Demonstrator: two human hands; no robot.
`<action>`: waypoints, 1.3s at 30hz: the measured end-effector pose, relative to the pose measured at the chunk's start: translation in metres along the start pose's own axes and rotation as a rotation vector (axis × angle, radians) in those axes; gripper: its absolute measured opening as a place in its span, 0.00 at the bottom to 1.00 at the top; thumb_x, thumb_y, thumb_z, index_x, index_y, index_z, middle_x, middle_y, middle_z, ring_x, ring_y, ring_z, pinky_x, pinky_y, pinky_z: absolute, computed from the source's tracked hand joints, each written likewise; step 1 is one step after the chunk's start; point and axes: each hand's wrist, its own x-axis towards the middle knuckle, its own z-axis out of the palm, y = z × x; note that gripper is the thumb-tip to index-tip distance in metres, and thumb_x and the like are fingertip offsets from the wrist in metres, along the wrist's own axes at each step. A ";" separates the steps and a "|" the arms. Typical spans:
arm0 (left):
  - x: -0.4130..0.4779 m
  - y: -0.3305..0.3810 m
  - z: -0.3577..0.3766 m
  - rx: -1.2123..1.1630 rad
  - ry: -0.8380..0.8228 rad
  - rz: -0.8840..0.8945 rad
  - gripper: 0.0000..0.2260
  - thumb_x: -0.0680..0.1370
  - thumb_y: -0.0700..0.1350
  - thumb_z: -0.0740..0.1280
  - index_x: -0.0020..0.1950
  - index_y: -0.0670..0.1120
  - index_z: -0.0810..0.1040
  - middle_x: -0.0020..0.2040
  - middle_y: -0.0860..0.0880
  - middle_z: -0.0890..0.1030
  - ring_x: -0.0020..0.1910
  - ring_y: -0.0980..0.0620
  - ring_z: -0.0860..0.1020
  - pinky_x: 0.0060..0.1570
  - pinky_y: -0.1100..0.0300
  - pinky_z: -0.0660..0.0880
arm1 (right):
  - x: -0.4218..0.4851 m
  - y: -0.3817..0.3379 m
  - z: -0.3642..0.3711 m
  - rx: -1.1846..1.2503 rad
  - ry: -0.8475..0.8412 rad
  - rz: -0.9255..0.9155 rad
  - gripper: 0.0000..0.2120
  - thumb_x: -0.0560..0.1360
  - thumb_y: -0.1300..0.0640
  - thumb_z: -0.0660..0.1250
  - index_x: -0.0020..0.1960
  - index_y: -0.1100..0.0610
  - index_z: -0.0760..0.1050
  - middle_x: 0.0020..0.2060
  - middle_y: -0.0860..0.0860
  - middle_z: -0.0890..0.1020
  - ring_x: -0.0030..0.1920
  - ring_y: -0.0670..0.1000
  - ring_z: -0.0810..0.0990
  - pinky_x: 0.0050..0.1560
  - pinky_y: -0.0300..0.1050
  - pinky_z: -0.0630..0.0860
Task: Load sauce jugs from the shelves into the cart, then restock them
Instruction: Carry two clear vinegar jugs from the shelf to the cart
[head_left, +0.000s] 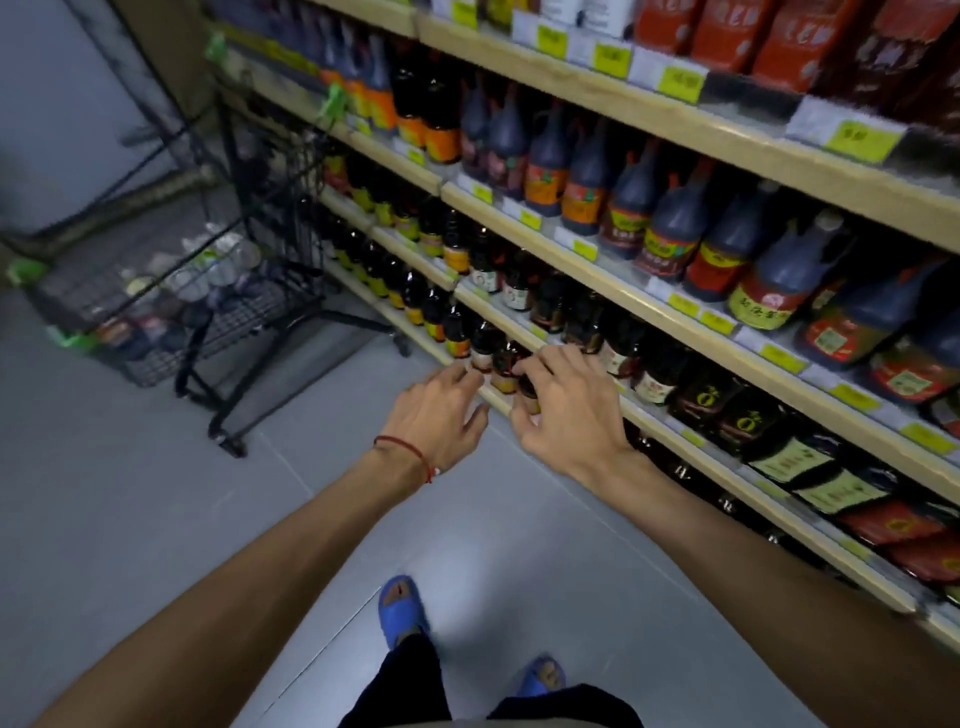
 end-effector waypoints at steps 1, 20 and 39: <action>-0.007 -0.017 -0.003 -0.010 -0.003 -0.030 0.17 0.78 0.54 0.61 0.61 0.44 0.76 0.55 0.44 0.78 0.51 0.39 0.79 0.44 0.46 0.79 | 0.011 -0.015 0.005 0.010 -0.015 -0.022 0.19 0.74 0.46 0.62 0.59 0.55 0.80 0.51 0.50 0.79 0.55 0.55 0.77 0.56 0.52 0.72; -0.077 -0.352 -0.068 0.254 0.040 -0.385 0.20 0.80 0.62 0.53 0.52 0.49 0.76 0.47 0.49 0.77 0.48 0.46 0.76 0.43 0.52 0.75 | 0.229 -0.273 0.129 0.118 -0.014 -0.246 0.18 0.73 0.44 0.66 0.55 0.55 0.82 0.49 0.49 0.82 0.52 0.55 0.78 0.57 0.51 0.71; 0.076 -0.595 -0.080 0.183 -0.028 -0.798 0.23 0.81 0.63 0.48 0.62 0.48 0.69 0.56 0.48 0.72 0.55 0.47 0.72 0.57 0.47 0.73 | 0.535 -0.374 0.262 0.257 -0.151 -0.586 0.19 0.73 0.43 0.64 0.55 0.55 0.81 0.49 0.51 0.81 0.52 0.56 0.77 0.57 0.52 0.71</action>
